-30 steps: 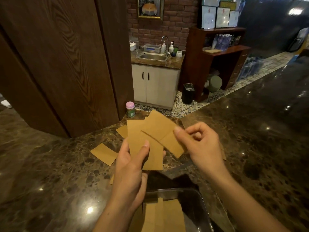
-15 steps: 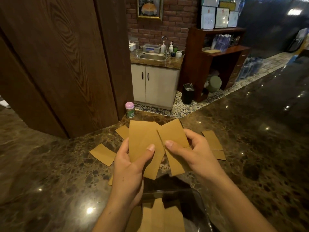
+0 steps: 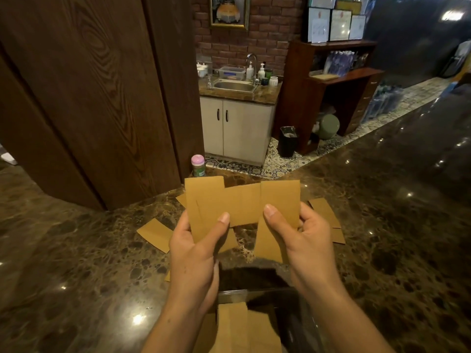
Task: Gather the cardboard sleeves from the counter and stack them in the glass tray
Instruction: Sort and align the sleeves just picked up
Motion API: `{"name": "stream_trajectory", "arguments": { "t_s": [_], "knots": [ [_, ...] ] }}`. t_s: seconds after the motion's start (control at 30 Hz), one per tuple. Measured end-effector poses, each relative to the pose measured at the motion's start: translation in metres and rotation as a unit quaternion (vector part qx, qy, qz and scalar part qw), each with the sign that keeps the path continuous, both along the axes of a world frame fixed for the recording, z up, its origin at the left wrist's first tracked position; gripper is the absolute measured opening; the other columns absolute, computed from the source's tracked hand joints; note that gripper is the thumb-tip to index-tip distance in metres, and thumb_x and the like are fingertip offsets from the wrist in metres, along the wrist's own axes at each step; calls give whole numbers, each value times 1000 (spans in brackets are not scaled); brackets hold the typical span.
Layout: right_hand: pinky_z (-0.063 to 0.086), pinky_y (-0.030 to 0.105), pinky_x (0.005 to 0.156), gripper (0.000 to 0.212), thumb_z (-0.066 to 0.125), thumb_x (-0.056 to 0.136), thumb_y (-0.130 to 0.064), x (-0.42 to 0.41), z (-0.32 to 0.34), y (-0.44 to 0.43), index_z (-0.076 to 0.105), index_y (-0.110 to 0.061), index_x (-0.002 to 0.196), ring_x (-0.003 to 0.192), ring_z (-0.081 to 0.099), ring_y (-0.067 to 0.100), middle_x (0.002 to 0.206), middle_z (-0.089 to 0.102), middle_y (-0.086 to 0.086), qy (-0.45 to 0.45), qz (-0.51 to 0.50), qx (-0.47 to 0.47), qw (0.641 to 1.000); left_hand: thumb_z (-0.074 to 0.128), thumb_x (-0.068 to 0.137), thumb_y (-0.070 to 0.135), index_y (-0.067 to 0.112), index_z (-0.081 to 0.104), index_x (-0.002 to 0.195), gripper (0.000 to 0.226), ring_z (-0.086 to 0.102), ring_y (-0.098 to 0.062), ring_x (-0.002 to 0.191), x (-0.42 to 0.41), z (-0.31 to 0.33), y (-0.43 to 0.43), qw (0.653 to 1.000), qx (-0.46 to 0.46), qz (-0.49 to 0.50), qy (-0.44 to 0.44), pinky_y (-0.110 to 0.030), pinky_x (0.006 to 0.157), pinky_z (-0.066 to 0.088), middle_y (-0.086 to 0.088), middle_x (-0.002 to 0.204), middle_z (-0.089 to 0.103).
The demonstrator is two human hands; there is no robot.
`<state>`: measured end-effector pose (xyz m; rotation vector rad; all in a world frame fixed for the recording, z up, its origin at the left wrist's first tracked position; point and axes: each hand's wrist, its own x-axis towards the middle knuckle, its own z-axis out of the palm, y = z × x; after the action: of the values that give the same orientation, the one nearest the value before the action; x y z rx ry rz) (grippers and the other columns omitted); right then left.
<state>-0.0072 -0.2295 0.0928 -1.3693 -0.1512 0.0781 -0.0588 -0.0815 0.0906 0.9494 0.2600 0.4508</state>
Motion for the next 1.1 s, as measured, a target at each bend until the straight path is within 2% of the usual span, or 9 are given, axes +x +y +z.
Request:
{"name": "stream_trajectory", "arguments": {
  "t_s": [0.13,0.23,0.37,0.6,0.7,0.83,0.93,1.03,1.1],
  "knots": [
    [64,46,86,27,75,93,-22,-11,-8,-9,74,-25,119,97,77,19,107,80,0,-24,103,-116,988,67,90,0,14,68,115,29,76,-23,97,4,1,10,999,39,24,5,-31,79,62,-7,103,79],
    [64,38,81,29,76,89,-28,-7,-5,-23,73,-28,118,96,76,15,106,79,-3,-48,110,-166,979,71,88,3,15,67,118,33,74,-25,98,8,-2,22,993,112,14,34,-31,76,60,-8,105,77],
    [60,25,69,24,76,88,-25,14,12,-39,75,-25,112,87,76,12,100,79,-3,-52,112,-169,978,72,88,2,13,69,116,30,73,-20,83,9,-1,31,981,185,-29,44,-24,64,57,-7,96,76],
    [61,32,84,22,73,94,-28,32,27,-33,73,-27,116,97,75,14,107,78,-4,-75,250,-265,928,72,89,9,18,67,122,34,73,-25,90,8,6,24,961,222,-161,40,-31,72,57,-10,104,76],
    [64,37,80,20,71,96,-22,25,16,-24,73,-22,115,93,77,20,103,79,2,-78,206,-211,952,61,97,19,20,67,124,27,73,-26,93,9,6,19,972,182,-142,36,-36,75,61,-10,108,77],
    [65,37,77,28,67,94,-19,13,1,-21,68,-20,122,97,78,25,108,80,4,-13,108,-54,993,48,104,21,21,61,128,27,77,-29,98,7,8,15,990,68,-117,41,-41,83,64,-15,110,78],
    [65,36,77,35,67,91,-21,2,-7,-16,66,-20,126,102,77,25,114,79,6,49,70,52,995,53,103,22,17,63,128,27,77,-29,95,5,6,13,992,78,-82,47,-35,77,65,-17,106,78],
    [64,46,86,35,65,95,-21,-9,-11,-4,65,-20,130,107,76,26,118,78,9,55,60,85,993,57,100,20,13,65,124,25,78,-25,91,4,3,5,993,85,-71,47,-31,70,64,-15,103,79],
    [65,43,85,35,63,96,-20,-14,-14,4,64,-18,131,108,75,28,118,77,10,51,61,91,993,61,98,17,13,66,121,24,78,-24,91,4,2,-3,993,91,-64,43,-28,69,62,-15,102,80]
  ]
}}
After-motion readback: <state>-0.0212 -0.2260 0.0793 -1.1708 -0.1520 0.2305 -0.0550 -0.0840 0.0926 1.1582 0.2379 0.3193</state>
